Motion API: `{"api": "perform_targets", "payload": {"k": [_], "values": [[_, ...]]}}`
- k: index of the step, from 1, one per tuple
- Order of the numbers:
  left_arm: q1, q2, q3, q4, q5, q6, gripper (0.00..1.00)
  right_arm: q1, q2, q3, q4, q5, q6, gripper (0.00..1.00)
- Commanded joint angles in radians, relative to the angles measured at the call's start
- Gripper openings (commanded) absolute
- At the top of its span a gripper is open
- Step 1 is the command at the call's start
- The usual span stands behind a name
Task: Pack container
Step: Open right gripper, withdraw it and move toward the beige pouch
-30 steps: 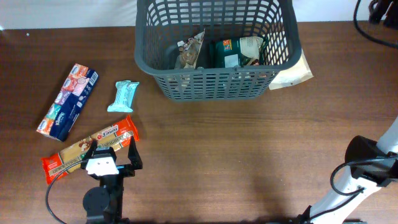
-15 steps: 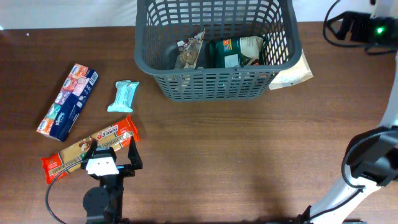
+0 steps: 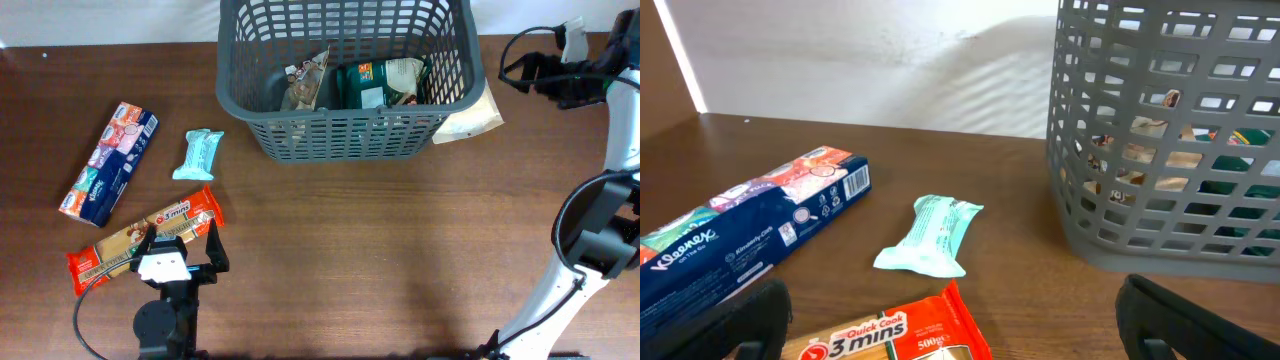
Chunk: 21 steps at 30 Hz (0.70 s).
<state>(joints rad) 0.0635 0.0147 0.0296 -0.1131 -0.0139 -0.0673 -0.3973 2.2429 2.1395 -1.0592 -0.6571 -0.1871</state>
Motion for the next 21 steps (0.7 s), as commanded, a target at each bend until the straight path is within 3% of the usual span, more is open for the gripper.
{"api": "perform_targets", "payload": {"k": [1,12,21], "values": [[-0.002,-0.010,-0.005,0.000,0.010,0.016,0.99,-0.009,0.023,-0.008,-0.004,-0.024,-0.010,0.99],[-0.002,-0.010,-0.005,0.000,0.010,0.016,0.99,-0.009,0.083,-0.008,-0.002,-0.021,0.000,0.99],[-0.002,-0.010,-0.005,0.000,0.010,0.016,0.99,-0.005,0.087,-0.006,0.133,0.158,0.255,0.99]]}}
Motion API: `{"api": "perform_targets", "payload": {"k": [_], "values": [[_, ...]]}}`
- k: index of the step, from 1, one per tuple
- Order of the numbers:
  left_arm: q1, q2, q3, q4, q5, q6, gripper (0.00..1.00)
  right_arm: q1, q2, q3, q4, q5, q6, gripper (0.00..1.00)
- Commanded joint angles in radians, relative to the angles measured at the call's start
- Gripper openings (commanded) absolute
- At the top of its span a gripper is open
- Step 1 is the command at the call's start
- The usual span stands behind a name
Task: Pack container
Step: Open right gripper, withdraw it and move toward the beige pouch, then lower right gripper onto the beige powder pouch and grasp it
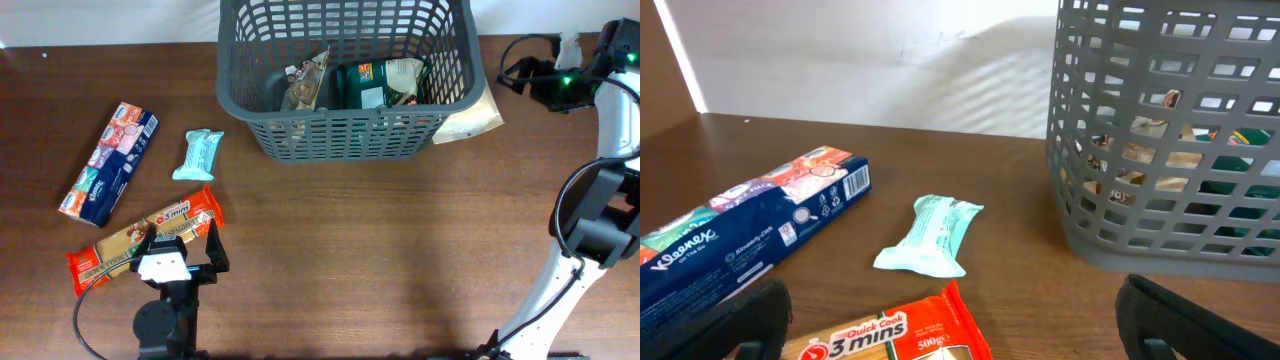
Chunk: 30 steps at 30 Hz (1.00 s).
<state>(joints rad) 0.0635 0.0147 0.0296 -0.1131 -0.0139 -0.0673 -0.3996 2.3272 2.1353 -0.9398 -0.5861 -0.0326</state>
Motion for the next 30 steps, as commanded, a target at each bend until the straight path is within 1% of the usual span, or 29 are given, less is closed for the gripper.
{"api": "perform_targets", "payload": {"k": [1,6,7,17,24,30], "values": [[-0.002,-0.010,-0.005,0.000,0.010,0.016,0.99,0.001,0.002,-0.002,0.013,0.115,0.101,0.99],[-0.002,-0.010,-0.005,0.000,0.010,0.016,0.99,0.047,0.002,-0.003,-0.008,0.253,0.068,0.99],[-0.002,-0.010,-0.005,0.000,0.010,0.016,0.99,0.063,0.002,-0.003,-0.010,0.258,0.047,0.99],[-0.002,-0.010,-0.005,0.000,0.010,0.016,0.99,0.151,0.032,-0.003,0.014,0.261,0.040,0.99],[-0.002,-0.010,-0.005,0.000,0.010,0.016,0.99,0.158,0.102,-0.003,-0.005,0.270,0.042,0.99],[-0.002,-0.010,-0.005,0.000,0.010,0.016,0.99,0.158,0.117,-0.004,0.004,0.270,0.040,1.00]]}}
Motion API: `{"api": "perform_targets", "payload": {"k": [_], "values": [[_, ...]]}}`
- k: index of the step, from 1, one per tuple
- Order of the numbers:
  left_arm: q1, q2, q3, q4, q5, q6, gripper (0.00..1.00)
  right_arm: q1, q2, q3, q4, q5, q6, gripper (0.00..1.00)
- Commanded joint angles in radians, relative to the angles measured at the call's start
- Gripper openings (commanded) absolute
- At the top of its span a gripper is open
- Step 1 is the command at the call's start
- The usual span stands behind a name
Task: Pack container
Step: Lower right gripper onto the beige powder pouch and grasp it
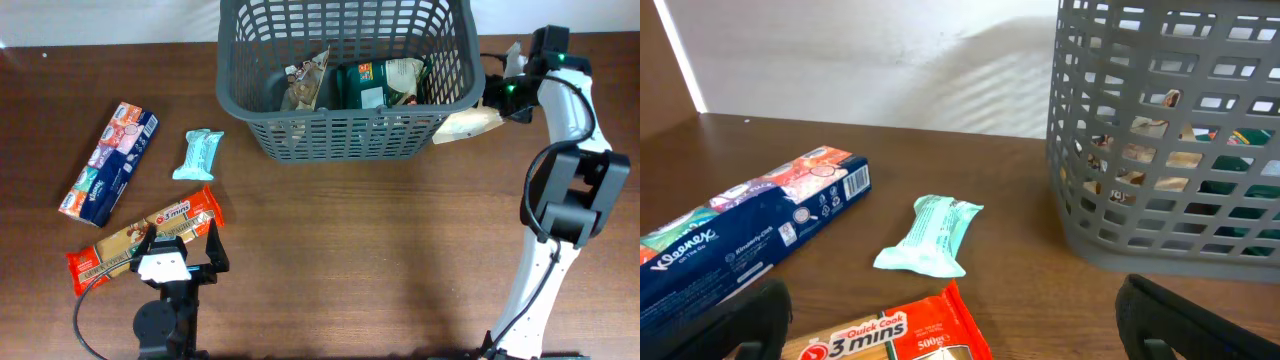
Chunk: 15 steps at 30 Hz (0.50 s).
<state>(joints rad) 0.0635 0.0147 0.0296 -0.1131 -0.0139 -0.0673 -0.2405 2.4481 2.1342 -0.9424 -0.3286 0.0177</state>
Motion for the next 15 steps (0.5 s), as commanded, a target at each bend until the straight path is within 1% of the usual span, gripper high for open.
{"api": "perform_targets", "payload": {"k": [1,4,5,6,7,8,9,10,14,15], "values": [[-0.002,-0.010,-0.005,0.000,0.010,0.016,0.99,-0.001,-0.004,-0.003,0.013,0.013,-0.010,0.99],[-0.002,-0.010,-0.005,0.000,0.010,0.016,0.99,-0.001,-0.003,-0.003,0.018,0.013,-0.010,0.99],[-0.002,-0.010,-0.005,0.000,0.010,0.016,0.99,-0.001,-0.003,-0.003,0.018,0.013,-0.010,0.97],[-0.002,-0.010,-0.005,0.000,0.010,0.016,0.99,-0.001,-0.003,-0.003,0.018,0.013,-0.010,0.93],[-0.002,-0.010,-0.005,0.000,0.010,0.016,0.99,-0.001,-0.002,-0.003,0.018,0.013,-0.010,0.86],[-0.002,-0.010,-0.005,0.000,0.010,0.016,0.99,-0.001,-0.002,-0.003,0.018,0.014,-0.010,0.59],[-0.002,-0.010,-0.005,0.000,0.010,0.016,0.99,-0.001,-0.002,-0.003,0.018,0.017,-0.010,0.51],[-0.002,-0.010,-0.005,0.000,0.010,0.016,0.99,-0.001,-0.002,-0.003,0.017,0.026,-0.009,0.47],[-0.002,-0.010,-0.005,0.000,0.010,0.016,0.99,-0.001,-0.002,-0.003,0.013,0.031,-0.010,0.48],[-0.002,-0.010,-0.005,0.000,0.010,0.016,0.99,-0.001,-0.002,-0.003,0.013,0.031,-0.010,0.42]]}}
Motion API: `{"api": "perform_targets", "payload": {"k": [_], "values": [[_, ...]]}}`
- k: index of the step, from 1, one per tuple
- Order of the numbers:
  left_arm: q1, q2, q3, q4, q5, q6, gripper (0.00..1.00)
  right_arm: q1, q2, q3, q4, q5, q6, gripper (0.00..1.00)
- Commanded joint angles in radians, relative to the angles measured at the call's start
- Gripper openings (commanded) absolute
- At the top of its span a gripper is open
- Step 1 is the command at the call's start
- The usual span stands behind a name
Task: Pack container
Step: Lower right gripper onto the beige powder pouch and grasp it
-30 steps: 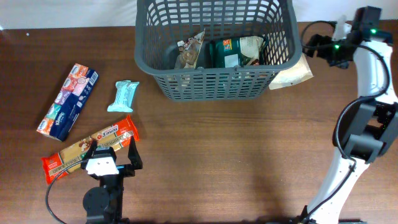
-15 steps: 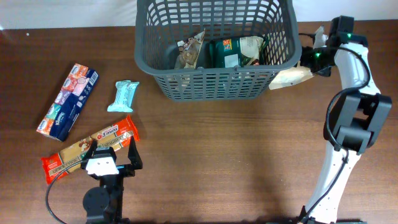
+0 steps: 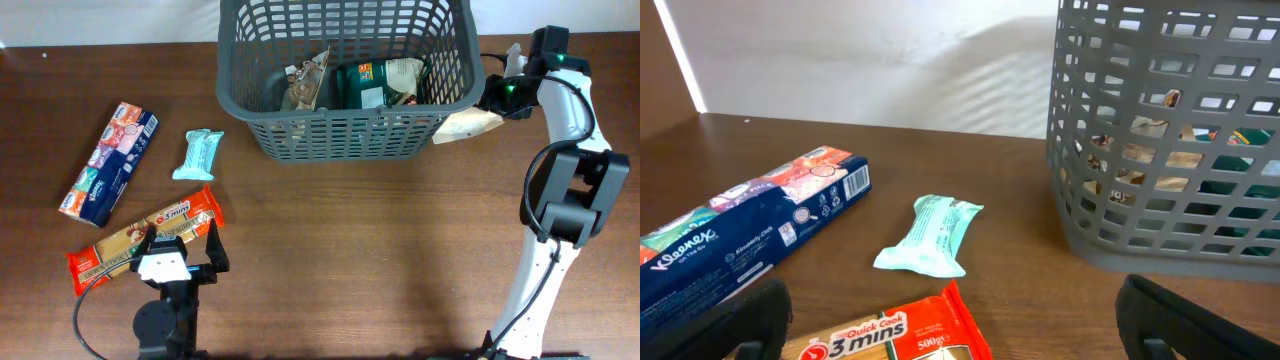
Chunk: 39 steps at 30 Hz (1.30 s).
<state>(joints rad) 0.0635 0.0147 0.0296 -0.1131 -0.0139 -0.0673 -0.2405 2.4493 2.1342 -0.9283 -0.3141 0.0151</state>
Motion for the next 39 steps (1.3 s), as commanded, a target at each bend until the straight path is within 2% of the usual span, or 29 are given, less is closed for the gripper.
{"api": "perform_targets", "payload": {"k": [1,4,5,25,39], "values": [[-0.002,-0.010,-0.005,0.000,0.010,0.016,0.99,-0.001,-0.003,-0.003,-0.001,0.016,-0.007,0.36],[-0.002,-0.010,-0.005,0.000,0.010,0.016,0.99,-0.001,-0.003,-0.003,0.000,0.020,-0.006,0.07],[-0.002,-0.010,-0.005,0.000,0.010,0.016,0.99,-0.001,-0.003,-0.003,-0.001,0.029,-0.006,0.04],[-0.002,-0.010,-0.005,0.000,0.010,0.016,0.99,0.000,0.060,-0.016,-0.029,0.040,-0.007,0.04],[-0.002,-0.010,-0.005,0.000,0.010,0.016,0.99,-0.030,0.060,-0.036,-0.090,0.182,-0.006,0.04]]}}
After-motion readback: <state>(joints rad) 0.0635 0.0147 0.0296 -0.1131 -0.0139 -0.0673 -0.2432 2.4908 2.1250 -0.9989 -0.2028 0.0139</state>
